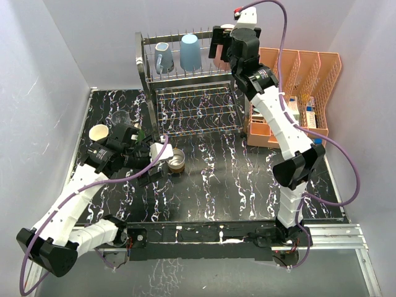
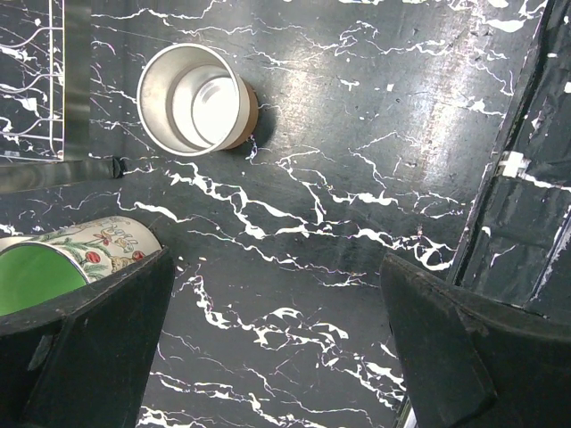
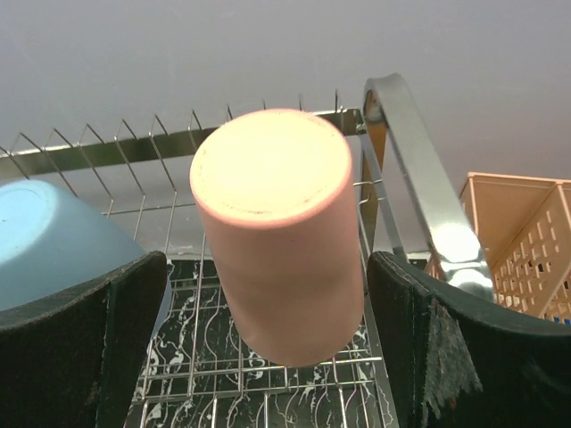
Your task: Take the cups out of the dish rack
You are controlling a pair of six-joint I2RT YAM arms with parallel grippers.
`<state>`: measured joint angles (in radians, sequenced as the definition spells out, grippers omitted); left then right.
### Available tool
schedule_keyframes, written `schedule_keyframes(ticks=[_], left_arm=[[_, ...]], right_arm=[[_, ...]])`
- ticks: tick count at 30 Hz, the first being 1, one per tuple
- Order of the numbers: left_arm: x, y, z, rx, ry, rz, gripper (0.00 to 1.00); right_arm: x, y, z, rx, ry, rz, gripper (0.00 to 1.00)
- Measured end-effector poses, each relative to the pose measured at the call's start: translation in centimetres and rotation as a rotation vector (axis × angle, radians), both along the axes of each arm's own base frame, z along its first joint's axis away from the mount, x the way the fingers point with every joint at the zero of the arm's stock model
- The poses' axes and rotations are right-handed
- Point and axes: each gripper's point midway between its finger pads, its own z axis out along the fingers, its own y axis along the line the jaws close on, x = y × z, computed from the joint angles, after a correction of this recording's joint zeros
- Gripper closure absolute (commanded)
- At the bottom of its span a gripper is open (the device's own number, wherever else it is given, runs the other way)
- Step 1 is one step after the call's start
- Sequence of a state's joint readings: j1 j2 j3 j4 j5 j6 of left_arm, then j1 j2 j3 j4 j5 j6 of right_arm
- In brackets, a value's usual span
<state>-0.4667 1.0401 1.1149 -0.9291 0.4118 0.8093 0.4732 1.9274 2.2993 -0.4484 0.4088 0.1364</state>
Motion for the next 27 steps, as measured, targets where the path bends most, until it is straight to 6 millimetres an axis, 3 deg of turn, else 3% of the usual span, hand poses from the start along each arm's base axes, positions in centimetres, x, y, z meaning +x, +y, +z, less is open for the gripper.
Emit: schedule_keyframes(ticks=[4,15,18,24,27], left_arm=[[0.0,-0.1,0.1,-0.008,0.002,0.01,0.03],[-0.5,0.0,0.9,-0.035,-0.012,0.019,0.03],[-0.7,-0.1,1.2,-0.046,-0.019,0.014,0.03],[-0.7,-0.2,1.2,-0.052,-0.022,0.011,0.03],[-0.5,-0.3,1.3,-0.056,-0.029,0.01,0.03]], right_arm=[[1.0,0.3,-1.6,-0.016,0.029,0.004,0.02],[3.4,-1.0,-2.7,-0.015,0.039,-0.008,0.05],[3.6,-0.6,-2.9,-0.015,0.04,0.009,0.15],[4.0,0.1,-2.9,-0.003,0.022,0.038,0.46],[4.0,0.3,-2.8,-0.001,0.019,0.049,0.51]])
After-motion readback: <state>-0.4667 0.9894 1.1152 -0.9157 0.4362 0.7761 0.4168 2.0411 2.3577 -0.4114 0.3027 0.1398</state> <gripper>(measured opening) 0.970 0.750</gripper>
